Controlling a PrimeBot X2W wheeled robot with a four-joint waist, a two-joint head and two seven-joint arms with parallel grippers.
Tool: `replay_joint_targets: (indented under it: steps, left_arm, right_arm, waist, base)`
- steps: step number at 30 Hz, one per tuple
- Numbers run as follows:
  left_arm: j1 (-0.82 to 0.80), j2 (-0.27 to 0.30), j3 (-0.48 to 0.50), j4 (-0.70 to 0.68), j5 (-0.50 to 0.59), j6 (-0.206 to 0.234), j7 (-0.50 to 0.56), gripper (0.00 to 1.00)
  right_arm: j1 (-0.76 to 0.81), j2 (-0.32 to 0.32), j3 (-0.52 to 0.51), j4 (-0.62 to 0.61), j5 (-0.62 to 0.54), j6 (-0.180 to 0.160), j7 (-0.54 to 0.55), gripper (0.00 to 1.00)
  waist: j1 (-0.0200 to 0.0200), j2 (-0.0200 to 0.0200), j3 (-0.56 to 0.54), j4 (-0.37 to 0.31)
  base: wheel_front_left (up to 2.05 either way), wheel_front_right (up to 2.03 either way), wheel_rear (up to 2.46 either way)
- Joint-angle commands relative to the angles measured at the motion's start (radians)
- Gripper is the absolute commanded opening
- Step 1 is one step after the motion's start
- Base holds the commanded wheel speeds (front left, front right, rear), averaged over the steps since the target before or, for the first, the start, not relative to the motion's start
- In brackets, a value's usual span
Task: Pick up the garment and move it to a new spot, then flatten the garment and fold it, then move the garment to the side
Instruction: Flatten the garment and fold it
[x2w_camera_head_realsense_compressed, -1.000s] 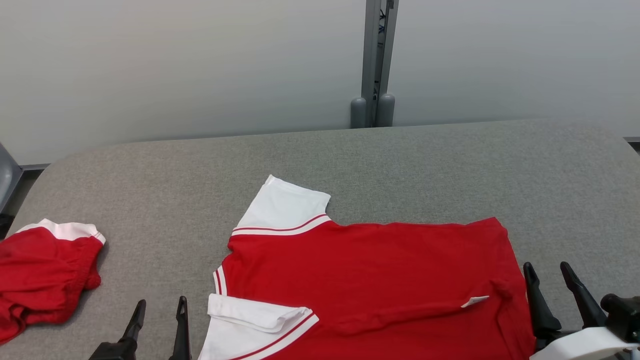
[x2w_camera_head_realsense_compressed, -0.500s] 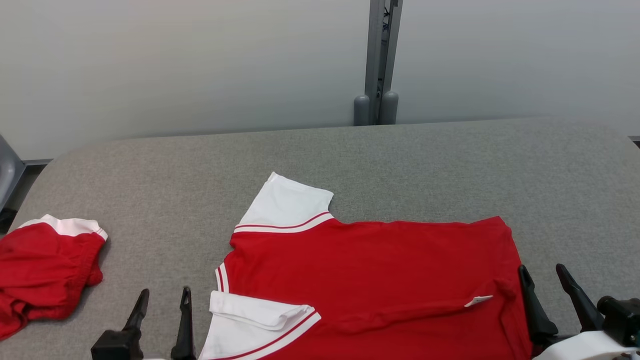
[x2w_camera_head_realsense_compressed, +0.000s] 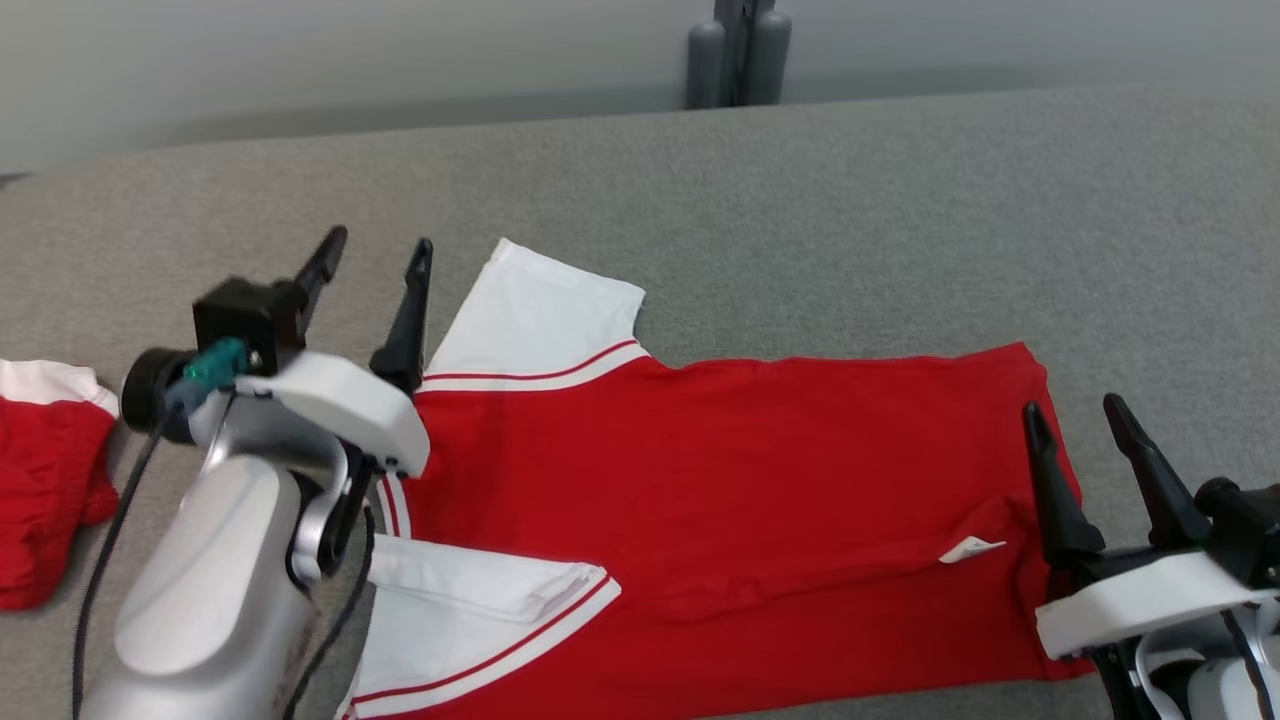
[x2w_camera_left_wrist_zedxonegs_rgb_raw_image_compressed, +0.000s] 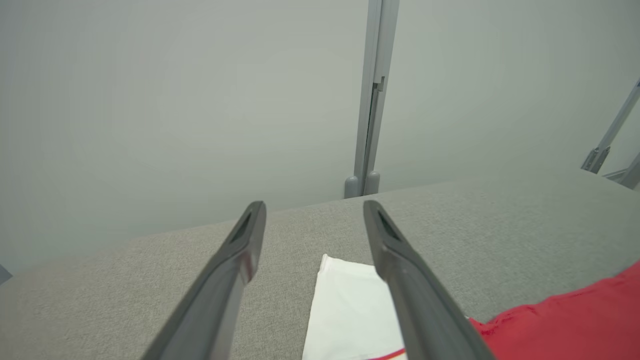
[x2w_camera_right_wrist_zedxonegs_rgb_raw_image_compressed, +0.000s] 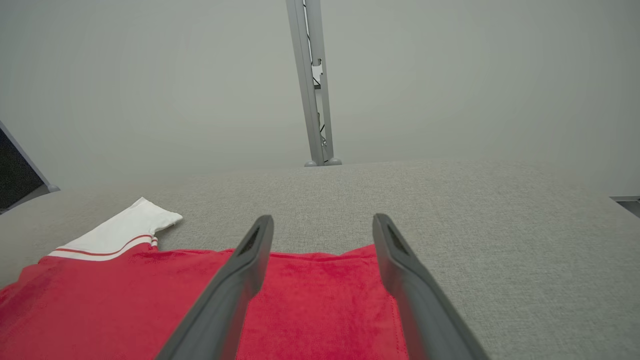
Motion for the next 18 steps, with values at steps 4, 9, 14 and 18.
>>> replay_joint_targets:
  steps: [4,9,14,18]
  left_arm:
    - [-0.174,-0.006,-0.017,0.184,-0.02,-0.068,0.052,1.0]
    - [-0.329,-0.02,-0.043,0.411,-0.033,-0.134,0.114,1.0]
    - [-0.443,-0.026,-0.06,0.604,-0.041,-0.166,0.15,1.0]
    - [-0.501,-0.02,-0.074,0.731,-0.041,-0.181,0.172,1.0]
  right_arm:
    - [-0.062,-0.005,0.021,0.014,0.001,0.0,-0.023,1.0]
    - [-0.103,-0.005,0.042,0.027,0.011,0.0,-0.038,1.0]
    - [-0.131,-0.006,0.058,0.04,0.022,0.0,-0.046,1.0]
    - [-0.148,-0.007,0.07,0.052,0.028,0.0,-0.056,1.0]
  waist:
    - [0.0,0.0,0.11,-0.087]
    - [0.0,0.0,0.16,-0.122]
    - [0.0,0.0,0.207,-0.147]
    - [0.0,0.0,0.23,-0.166]
  base:
    - [0.0,0.0,0.0]
    - [0.0,0.0,0.0]
    - [0.0,0.0,0.0]
    - [0.0,0.0,0.0]
